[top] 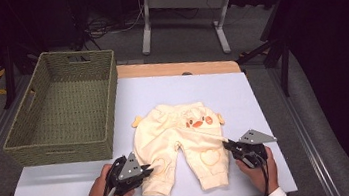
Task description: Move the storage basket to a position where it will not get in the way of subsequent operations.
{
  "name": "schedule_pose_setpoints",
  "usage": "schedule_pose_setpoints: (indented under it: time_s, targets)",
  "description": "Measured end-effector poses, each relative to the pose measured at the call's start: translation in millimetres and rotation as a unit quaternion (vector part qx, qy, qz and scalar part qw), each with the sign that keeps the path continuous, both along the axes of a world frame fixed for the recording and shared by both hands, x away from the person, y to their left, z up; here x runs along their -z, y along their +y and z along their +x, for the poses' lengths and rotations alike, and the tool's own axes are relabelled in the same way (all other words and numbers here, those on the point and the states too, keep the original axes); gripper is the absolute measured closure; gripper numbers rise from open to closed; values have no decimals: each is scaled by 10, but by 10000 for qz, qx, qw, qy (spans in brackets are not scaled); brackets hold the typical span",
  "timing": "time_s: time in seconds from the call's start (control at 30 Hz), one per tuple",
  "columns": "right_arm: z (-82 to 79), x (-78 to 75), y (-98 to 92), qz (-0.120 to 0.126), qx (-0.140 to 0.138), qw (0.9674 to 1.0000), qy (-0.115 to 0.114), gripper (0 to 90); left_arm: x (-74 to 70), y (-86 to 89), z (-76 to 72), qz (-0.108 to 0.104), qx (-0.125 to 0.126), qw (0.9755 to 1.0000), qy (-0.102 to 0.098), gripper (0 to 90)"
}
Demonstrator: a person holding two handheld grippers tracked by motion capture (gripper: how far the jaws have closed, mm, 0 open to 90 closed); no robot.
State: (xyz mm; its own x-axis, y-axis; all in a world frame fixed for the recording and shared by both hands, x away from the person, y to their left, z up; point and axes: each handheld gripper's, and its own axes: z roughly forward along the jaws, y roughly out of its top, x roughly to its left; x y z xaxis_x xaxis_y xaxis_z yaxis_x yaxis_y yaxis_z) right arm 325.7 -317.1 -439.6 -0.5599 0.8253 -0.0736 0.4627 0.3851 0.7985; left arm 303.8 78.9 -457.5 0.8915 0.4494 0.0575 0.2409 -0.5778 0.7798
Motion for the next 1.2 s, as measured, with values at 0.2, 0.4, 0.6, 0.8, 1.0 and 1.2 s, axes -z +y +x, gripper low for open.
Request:
schedule_pose_setpoints:
  time_s: [0.2, 0.4, 0.6, 0.8, 1.0, 1.2]
  targets:
    - [-12, -32, -29, 57, 31, 9998, -172, 785, -102, 60, -23, -117, -75, 9997, -206, 766]
    - [-38, -74, -28, 176, -56, 9989, -432, 707, -193, 171, -21, -373, -234, 9983, -390, 767]
    - [-19, -24, 22, 102, -160, 9991, -375, 668, -137, 173, 23, -354, -255, 9987, -264, 703]
    - [5, 29, 71, 11, -219, 9994, -274, 656, -54, 115, 50, -229, -230, 9993, -189, 642]
    - [15, 74, 120, -79, -311, 9993, -192, 643, 29, 71, 69, -112, -68, 9999, -7, 705]
    - [8, 70, 128, -79, -342, 9991, -233, 609, 53, 49, 62, -26, 17, 10000, 39, 740]
